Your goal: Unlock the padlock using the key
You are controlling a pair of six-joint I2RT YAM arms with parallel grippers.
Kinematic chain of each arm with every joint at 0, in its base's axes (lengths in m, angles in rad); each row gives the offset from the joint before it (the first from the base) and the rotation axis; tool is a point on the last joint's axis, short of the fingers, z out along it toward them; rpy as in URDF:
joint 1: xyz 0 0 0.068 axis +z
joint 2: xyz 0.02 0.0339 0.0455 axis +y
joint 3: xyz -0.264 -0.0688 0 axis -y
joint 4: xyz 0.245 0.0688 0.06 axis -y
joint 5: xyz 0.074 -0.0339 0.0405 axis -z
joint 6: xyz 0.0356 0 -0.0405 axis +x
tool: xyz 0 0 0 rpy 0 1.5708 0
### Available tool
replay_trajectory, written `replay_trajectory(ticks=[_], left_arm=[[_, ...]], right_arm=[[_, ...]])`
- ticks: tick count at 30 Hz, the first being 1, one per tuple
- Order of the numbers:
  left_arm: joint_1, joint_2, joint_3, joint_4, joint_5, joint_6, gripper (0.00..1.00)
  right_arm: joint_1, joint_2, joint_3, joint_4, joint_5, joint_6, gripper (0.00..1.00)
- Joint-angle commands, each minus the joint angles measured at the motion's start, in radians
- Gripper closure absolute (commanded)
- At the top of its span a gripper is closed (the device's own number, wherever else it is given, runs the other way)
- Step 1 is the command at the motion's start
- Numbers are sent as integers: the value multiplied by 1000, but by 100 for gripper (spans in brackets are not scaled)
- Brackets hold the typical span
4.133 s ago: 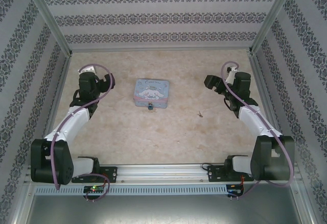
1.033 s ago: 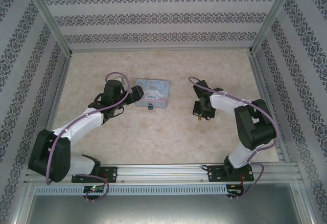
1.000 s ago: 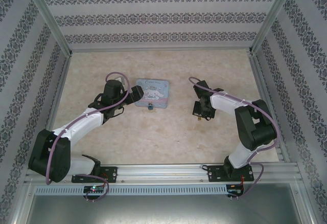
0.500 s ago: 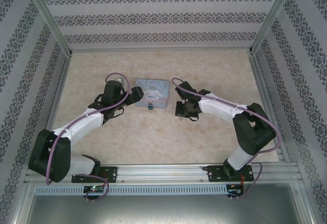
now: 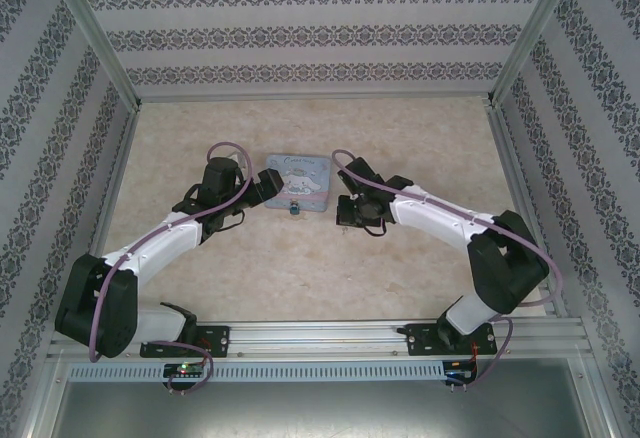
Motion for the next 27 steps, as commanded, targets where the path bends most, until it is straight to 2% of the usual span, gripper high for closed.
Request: replay_trajectory(ticks=[1,7,11,19,22,27], left_arm=[[-13,-15,37,38,87,-113,0],[-15,24,89,99,183,-347,0],[-20,48,105,182,192,-541,0],[-42,119,103,424,140,-897,4],[-53,168,93,562,108,-1033,7],[-71,240,106,704,52,-1150,12]], right_arm=[[17,-57,16,15,18,23,100],[15,-104,100,39,11,29,100],[6,-106,175,82,0,63,100],[-10,-39,354,179,-8,149,100],[-14,-4,395,234,-9,195,100],[-16,62,437,309,-23,260,100]])
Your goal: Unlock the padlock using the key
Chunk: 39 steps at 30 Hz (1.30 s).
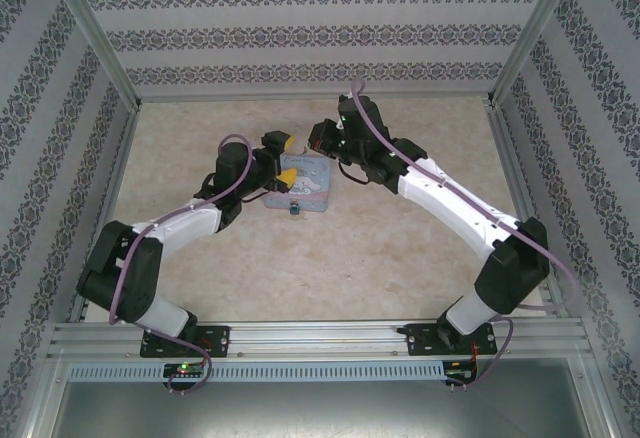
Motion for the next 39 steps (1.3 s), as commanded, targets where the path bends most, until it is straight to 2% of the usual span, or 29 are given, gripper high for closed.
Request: replay_trajectory(ticks=[1,8,23,31,39], left_arm=[[-22,34,23,198,-70,-166,13],[-42,69,16,295,-146,-237,22],[-69,122,39,375,-177,-273,36],[-71,123,26,385,-188,-276,51],[-71,120,4,388,-199,-274,62]], right_arm=[[-4,49,36,70,-11,68,100],[7,97,63,88,-12,93,100],[18,112,41,114,-28,112,100],[17,98,-7,126,-25,119,100],[4,77,-46,133,-19,123,100]])
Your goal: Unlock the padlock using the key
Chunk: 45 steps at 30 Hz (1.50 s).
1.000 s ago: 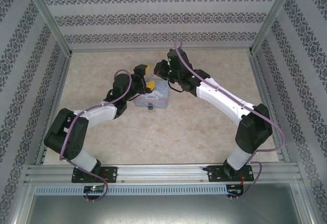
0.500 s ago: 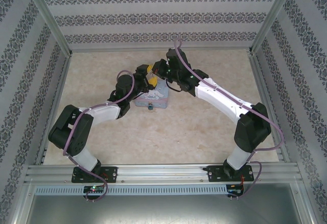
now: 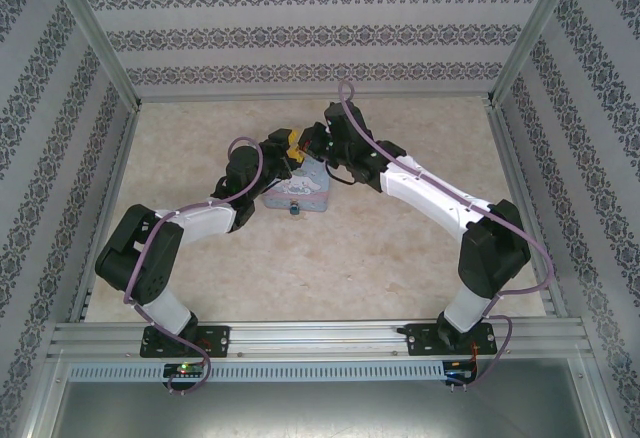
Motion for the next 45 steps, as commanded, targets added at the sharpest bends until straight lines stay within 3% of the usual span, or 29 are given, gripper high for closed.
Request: replay_trajectory(ticks=[1,4,11,16,31,45], left_arm=[[-15,4,-8,73,-17,-18,62],[-13,4,-9,69,-15,-16,61],[-14,3,-24,46,-8,-6,42],[-14,4,-31,44,-8,-8,36],[-15,28,-5,97,-15,-37,36],[-22,27,-6,123,-39,-48,45]], right_arm=[[-6,-31,-25,30,7,14,100],[-10,-36,-29,33,5,17,100],[-16,-43,8,30,3,11,100],[-15,-35,48,23,-1,7,100],[0,16,78,35,-22,24,100],[-3,13,-8,62,-16,44,100]])
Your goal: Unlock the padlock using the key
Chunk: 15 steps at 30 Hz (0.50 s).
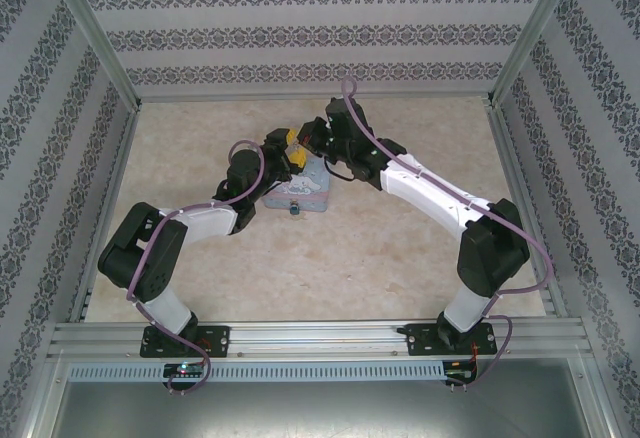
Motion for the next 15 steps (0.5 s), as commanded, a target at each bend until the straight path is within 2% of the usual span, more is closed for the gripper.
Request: replay_trajectory(ticks=[1,15], left_arm=[[-16,7,18,73,-23,-26,46],[-21,11,5,60,-32,-23,52]], right_arm=[[3,2,-26,24,-7,16,100],[-17,-52,-88,40,3,23,100]])
